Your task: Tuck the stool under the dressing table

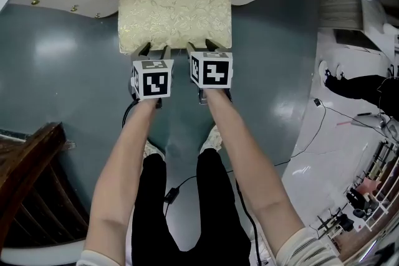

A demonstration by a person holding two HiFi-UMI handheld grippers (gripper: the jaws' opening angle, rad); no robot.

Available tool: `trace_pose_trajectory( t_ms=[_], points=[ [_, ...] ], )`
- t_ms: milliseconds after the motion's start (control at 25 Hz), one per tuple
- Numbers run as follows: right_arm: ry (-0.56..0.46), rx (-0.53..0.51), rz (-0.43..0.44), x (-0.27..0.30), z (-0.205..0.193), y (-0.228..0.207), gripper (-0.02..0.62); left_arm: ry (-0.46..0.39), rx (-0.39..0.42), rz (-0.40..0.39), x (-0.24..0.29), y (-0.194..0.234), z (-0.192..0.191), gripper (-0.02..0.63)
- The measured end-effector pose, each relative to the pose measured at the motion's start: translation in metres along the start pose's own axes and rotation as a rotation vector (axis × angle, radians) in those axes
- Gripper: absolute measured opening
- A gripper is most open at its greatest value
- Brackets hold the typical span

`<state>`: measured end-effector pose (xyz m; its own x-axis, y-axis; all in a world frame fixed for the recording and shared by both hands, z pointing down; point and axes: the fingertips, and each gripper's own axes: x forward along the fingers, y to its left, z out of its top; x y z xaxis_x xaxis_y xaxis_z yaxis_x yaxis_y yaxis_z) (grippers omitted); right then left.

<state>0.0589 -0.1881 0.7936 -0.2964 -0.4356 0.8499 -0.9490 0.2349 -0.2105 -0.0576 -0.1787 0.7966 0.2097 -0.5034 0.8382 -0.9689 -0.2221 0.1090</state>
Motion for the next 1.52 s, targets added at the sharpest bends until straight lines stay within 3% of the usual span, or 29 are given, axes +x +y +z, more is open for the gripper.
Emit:
trace_pose_trajectory(
  t_ms=[480,1520],
  points=[
    [-0.007,-0.016,-0.006,0.000,0.011,-0.001,0.232,0.051,-0.004,-0.016,0.003,0.001,0.006,0.196],
    [-0.035,-0.024,0.005,0.021,0.010,-0.004,0.233,0.027,0.026,-0.002,0.026,0.009,0.006,0.196]
  ],
)
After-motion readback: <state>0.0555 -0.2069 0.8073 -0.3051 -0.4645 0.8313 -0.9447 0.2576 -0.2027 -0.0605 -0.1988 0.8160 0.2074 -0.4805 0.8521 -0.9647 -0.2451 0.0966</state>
